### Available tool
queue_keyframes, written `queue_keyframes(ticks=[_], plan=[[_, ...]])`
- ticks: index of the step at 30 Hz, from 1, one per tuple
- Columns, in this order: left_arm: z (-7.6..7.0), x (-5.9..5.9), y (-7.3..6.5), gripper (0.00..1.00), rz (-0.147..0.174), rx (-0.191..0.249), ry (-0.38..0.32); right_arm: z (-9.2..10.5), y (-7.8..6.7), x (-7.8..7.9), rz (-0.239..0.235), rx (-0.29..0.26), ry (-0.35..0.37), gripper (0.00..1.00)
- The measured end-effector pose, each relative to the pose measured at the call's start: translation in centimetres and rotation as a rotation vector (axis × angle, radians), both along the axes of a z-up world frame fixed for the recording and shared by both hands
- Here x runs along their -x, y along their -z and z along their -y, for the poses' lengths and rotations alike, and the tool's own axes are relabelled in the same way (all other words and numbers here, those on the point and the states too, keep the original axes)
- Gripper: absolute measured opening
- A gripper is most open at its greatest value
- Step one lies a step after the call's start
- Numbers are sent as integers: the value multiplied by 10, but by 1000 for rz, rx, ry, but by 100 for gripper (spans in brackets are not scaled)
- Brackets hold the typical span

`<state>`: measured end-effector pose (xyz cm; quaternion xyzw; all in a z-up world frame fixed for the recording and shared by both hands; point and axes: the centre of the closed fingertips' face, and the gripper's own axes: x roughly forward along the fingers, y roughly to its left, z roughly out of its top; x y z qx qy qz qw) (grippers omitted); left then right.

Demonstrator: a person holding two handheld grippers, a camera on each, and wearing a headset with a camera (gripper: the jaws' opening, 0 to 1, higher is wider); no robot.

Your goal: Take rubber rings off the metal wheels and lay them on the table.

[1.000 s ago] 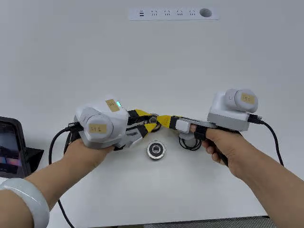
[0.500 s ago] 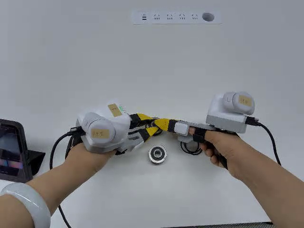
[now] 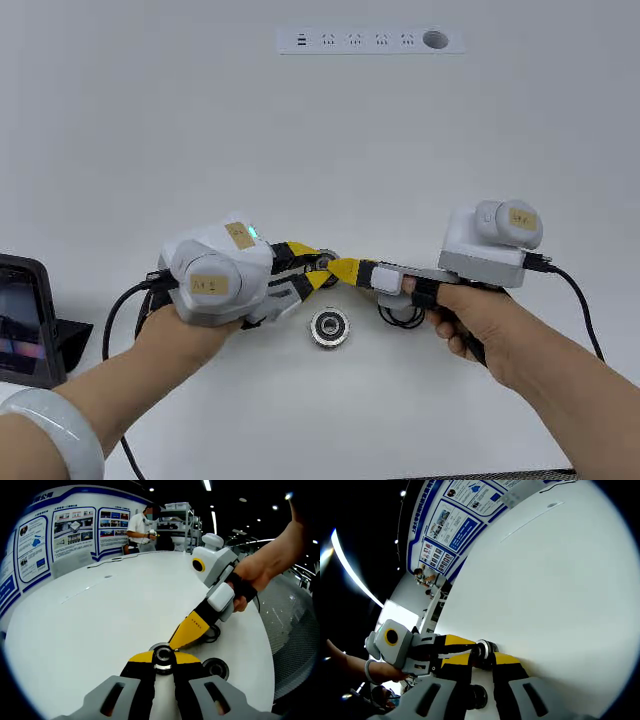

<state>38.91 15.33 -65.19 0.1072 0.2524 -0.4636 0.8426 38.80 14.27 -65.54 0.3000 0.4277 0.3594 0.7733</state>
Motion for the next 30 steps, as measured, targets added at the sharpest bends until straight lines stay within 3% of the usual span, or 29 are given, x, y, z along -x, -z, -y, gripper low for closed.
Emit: queue_keyframes(ticks=[5,15,30], plan=[[0,0,-1,13,0,-1,0,3,-3,1,7,-2,5,12],[0,0,0,13,-2,1,-2,8,4,-3,11,31,16,4],[0,0,-1,13,-4,4,-4,6,1,-3,47,38,11,2]])
